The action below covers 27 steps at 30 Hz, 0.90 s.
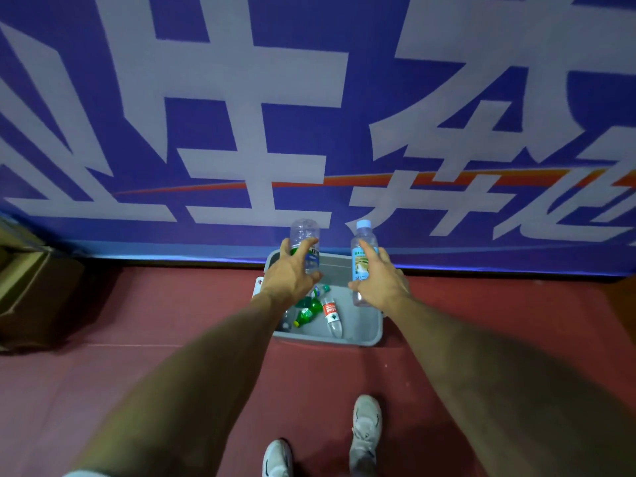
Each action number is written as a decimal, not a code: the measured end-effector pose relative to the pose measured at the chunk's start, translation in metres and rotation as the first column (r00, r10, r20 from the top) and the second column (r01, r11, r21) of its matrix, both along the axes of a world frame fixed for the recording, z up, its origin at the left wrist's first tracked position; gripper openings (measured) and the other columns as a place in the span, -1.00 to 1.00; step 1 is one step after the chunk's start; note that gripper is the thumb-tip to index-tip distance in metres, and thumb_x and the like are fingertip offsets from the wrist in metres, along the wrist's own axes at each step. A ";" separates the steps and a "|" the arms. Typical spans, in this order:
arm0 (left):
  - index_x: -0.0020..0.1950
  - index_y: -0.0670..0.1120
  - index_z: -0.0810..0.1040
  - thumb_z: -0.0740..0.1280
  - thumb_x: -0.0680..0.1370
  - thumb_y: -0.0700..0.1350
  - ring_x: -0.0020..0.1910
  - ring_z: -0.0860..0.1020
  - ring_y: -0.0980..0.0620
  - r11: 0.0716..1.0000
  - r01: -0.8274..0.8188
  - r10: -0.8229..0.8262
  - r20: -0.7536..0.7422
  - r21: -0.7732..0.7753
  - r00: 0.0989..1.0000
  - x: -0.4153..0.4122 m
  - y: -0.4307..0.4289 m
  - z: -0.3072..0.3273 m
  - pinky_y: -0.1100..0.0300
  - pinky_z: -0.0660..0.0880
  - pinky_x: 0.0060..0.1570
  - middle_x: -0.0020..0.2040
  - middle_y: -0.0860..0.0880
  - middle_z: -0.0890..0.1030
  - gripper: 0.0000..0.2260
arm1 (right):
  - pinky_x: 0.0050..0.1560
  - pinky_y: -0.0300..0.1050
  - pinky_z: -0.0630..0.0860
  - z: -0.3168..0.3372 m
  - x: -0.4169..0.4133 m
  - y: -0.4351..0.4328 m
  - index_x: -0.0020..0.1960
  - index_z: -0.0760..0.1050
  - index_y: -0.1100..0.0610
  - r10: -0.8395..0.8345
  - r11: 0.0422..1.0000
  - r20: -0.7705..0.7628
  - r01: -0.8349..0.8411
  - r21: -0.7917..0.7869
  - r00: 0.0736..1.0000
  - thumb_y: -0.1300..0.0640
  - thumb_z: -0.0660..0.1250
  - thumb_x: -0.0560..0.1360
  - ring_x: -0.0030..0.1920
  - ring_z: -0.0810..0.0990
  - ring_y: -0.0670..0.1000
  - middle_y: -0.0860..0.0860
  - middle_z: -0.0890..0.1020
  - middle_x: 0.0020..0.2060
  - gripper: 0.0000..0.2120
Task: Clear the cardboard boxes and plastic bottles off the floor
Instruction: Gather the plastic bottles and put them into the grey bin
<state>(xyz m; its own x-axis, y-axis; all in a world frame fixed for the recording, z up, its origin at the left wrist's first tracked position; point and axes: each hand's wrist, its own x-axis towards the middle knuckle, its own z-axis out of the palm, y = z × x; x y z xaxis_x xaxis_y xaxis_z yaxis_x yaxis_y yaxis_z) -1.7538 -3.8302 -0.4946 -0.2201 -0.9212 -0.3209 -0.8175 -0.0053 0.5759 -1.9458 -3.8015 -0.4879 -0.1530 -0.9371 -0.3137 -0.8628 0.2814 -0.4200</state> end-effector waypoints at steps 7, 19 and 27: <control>0.60 0.24 0.11 0.31 0.63 0.07 0.42 0.43 -0.16 0.997 -0.074 0.074 0.017 -0.015 0.997 -0.038 -0.057 -0.085 0.01 0.47 0.24 0.64 -0.13 -0.06 -0.40 | 0.18 0.02 0.52 -0.098 -0.029 -0.078 0.59 0.01 -0.23 0.059 0.996 0.050 -0.062 0.059 0.997 0.03 0.46 0.50 0.26 0.51 0.18 0.01 0.28 0.44 -0.15; 0.53 0.30 0.18 0.38 0.54 0.20 0.52 0.25 -0.22 0.990 -0.127 0.128 -0.008 0.064 0.992 -0.064 -0.093 -0.339 -0.18 0.29 0.41 0.63 -0.09 -0.09 -0.39 | 0.39 0.14 0.35 -0.337 -0.068 -0.114 0.60 -0.25 -0.25 0.197 0.958 -0.009 -0.191 0.216 0.980 -0.18 0.29 0.59 0.51 0.26 0.28 0.07 -0.25 0.61 -0.16; 0.47 0.31 0.25 0.35 0.50 0.29 0.60 -0.14 -0.13 0.984 -0.162 0.150 0.149 0.073 0.977 -0.045 -0.068 -0.272 -0.40 0.00 0.44 0.63 -0.08 -0.07 -0.43 | 0.35 0.17 0.36 -0.262 -0.068 -0.094 0.61 -0.06 -0.17 0.273 0.934 -0.275 -0.186 0.304 0.922 -0.26 0.26 0.54 0.49 0.17 0.24 0.09 -0.05 0.60 -0.23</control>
<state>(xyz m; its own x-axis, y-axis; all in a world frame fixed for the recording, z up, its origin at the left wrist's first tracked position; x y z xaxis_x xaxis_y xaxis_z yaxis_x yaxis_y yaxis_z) -1.7992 -3.8979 -0.7665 -0.0222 -0.9087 -0.4168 -0.8765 -0.1828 0.4453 -2.0137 -3.8959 -0.7498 -0.0734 -0.8455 -0.5288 -0.9904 0.1240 -0.0608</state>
